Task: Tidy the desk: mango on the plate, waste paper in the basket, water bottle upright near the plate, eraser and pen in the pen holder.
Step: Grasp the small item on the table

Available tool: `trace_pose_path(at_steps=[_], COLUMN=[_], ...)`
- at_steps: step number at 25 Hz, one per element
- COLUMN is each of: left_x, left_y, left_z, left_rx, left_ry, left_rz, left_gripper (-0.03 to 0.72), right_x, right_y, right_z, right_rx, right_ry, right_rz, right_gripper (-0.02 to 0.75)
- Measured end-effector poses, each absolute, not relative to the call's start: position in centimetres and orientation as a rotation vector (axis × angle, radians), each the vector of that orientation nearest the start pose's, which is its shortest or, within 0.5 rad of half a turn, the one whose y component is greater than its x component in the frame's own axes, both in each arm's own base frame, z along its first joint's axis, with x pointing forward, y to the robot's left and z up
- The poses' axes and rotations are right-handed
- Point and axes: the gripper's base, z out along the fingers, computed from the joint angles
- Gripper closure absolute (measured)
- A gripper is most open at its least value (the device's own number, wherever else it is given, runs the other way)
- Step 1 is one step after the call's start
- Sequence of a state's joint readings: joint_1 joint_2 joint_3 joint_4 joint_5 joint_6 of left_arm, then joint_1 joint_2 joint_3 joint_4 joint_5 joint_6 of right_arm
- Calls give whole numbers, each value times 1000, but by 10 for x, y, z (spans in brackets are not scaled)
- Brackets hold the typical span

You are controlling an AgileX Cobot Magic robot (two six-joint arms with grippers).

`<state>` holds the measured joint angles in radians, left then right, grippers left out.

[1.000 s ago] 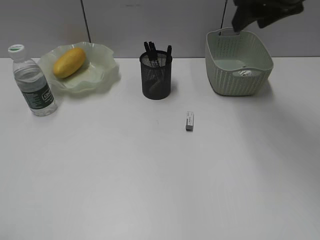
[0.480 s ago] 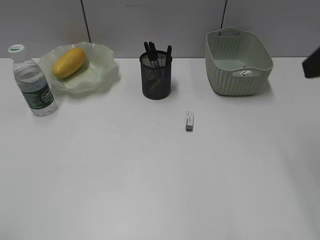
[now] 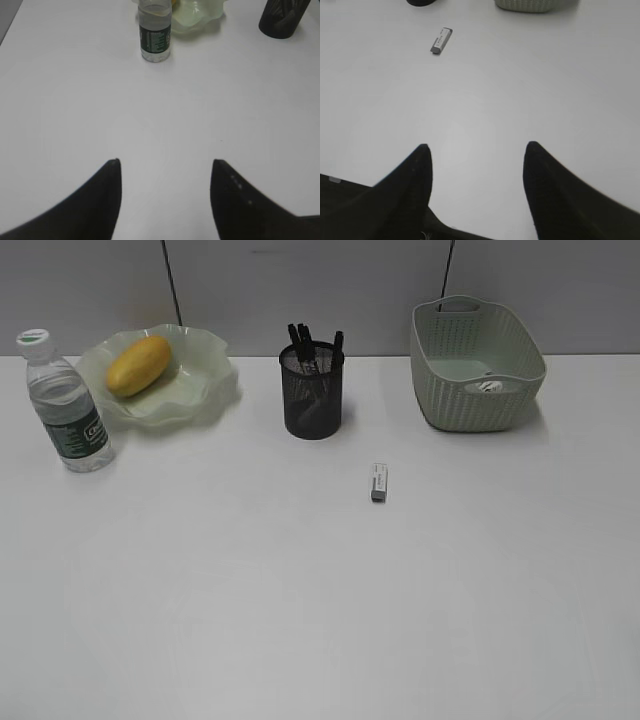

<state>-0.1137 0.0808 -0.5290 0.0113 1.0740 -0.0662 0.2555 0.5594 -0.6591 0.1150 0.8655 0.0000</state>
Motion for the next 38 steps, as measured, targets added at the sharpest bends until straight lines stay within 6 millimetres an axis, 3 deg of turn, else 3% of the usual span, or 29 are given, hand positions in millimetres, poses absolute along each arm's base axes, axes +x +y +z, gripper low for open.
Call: trace_pose_path(at_steps=[8,16,20,27,35,38], left_x=[4,6,20,81,179,210], left_y=[0,0,-1,-15,-40,-59], left_z=[285,285,293,315,323,325], left_rx=[50,50,51,109,155,224], left_ry=[2108,2112,2129,2175,2357,2397], left_rz=[-93,-93,-92,-160,-326,-374], left_gripper=[256,256,256,256,256,256], right_x=[48,36,34,37,37,37], right_y=[16,11,10,8,7,7], right_z=[304,291,288,276,275,275], right_rx=[-266,-274,-276,-289,-291,-291], right_ry=[2214,2248,2256,2293,2291,2289], right_rz=[197,160,152,101,92,92], right_gripper=[274,274,274,273,274,274])
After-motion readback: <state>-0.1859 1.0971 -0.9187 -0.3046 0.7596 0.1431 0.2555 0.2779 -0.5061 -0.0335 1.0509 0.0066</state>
